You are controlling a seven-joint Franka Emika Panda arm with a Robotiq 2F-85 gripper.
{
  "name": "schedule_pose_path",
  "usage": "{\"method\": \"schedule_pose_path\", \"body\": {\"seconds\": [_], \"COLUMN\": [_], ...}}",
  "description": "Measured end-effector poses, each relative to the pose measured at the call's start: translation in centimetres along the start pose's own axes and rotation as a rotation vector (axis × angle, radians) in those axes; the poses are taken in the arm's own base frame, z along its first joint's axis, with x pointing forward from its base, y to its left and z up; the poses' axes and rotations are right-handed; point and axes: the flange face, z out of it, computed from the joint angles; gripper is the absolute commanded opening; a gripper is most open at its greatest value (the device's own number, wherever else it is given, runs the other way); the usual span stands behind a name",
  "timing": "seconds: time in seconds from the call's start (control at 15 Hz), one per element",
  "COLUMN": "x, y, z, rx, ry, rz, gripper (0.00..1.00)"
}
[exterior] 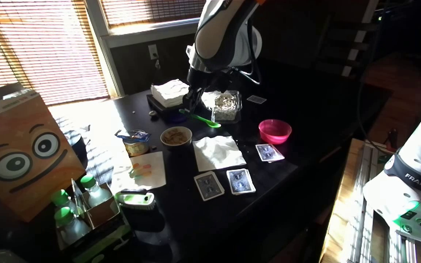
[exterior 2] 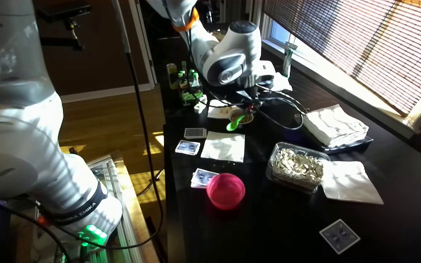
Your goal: Use the green spoon to place some contents from the white and black bowl and put them on the white napkin.
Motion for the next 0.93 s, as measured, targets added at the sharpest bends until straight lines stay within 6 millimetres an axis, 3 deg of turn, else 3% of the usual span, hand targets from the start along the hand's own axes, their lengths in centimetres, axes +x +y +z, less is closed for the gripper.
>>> {"method": "schedule_pose_path", "body": {"seconds": [0.27, 0.47, 0.73, 0.8, 0.93], "x": [1.8, 3.1, 4.5, 4.6, 4.4], "y": [-5.3, -7.9, -8.0, -7.6, -6.4], "z": [-2.8, -4.1, -4.9, -5.1, -5.0], "rx": [0.117, 0.167, 0.220, 0.240, 0.288], "ry": [0.162, 0.270, 0.416, 0.450, 0.493], "rz": [-0.084, -0.180, -0.292, -0.312, -0.335], "gripper": [0.06, 0.06, 0.06, 0.24, 0.24]}}
